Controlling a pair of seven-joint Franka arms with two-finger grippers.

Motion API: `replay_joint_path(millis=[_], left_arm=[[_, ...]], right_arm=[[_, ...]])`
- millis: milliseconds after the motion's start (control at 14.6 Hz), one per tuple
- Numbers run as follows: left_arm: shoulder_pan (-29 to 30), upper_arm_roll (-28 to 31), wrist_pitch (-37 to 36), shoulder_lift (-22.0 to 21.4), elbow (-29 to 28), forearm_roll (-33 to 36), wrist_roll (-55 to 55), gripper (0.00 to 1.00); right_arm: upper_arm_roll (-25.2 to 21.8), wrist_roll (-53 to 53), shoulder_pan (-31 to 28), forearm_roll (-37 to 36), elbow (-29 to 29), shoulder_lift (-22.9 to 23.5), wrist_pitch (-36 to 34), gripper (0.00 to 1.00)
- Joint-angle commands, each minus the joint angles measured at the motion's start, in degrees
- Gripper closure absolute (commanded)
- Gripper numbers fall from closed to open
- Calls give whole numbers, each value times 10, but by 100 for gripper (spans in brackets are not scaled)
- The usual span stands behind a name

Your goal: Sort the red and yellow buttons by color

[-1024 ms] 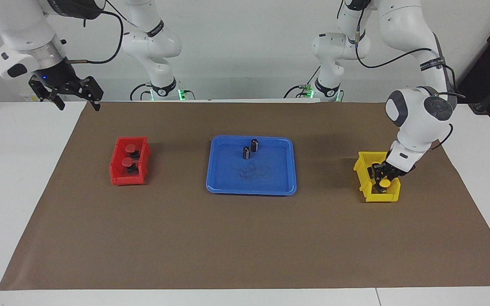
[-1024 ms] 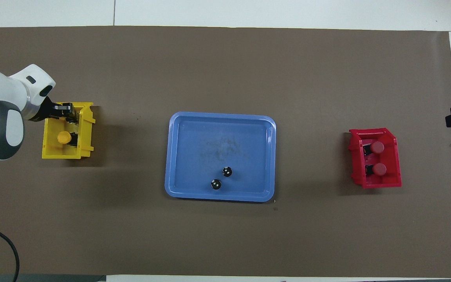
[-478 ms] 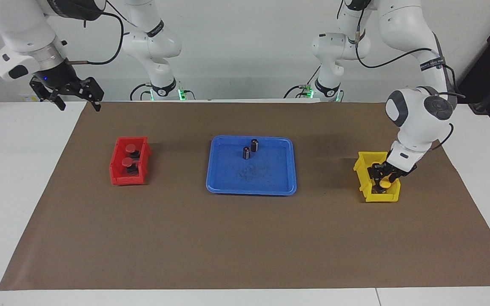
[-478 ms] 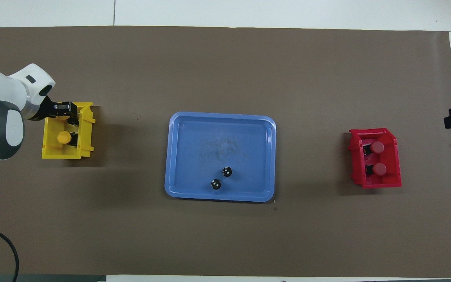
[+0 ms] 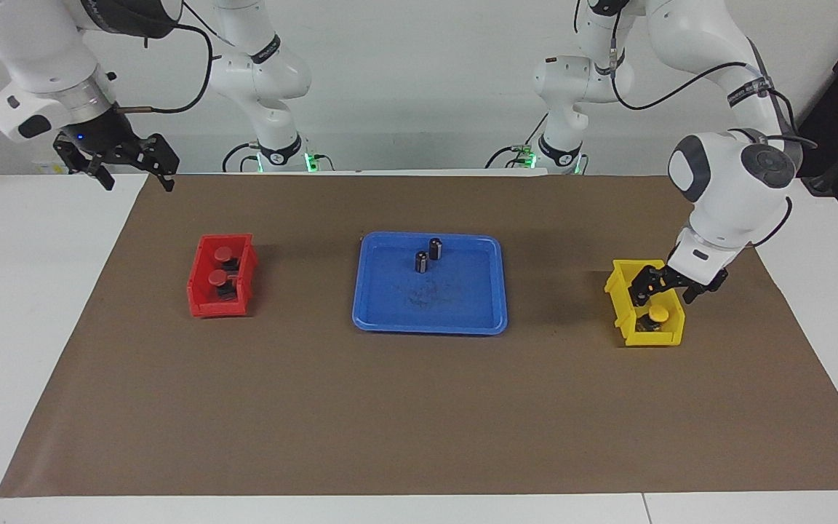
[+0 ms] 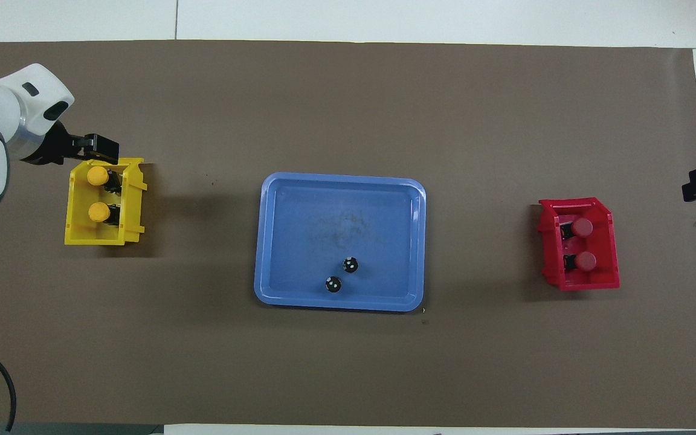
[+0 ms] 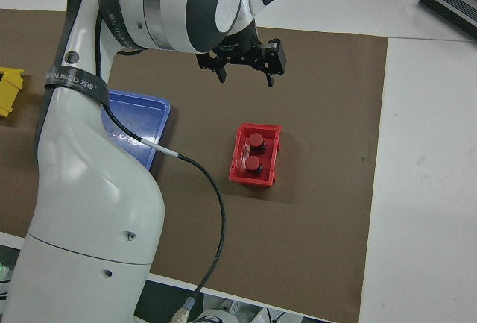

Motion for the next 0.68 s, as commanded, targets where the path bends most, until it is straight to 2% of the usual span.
replay_joint_path(millis=[0,273,478,614], left_arm=[[-17,3,-104,-15,81,13,7,0],[-15,6,-143,-68,100,10,12,0],[-9,9,-184,-82,100,12,13,0],[-9,9,-185,-91,100,12,13,0]], right_arm=[[-2,8,2,3,-17,-16,-3,0],[-2,8,4,3,-19,-17,-3,0],[-1,5,4,4,-19,-17,-4,0],[-1,5,8,4,-18,-17,-4,0]])
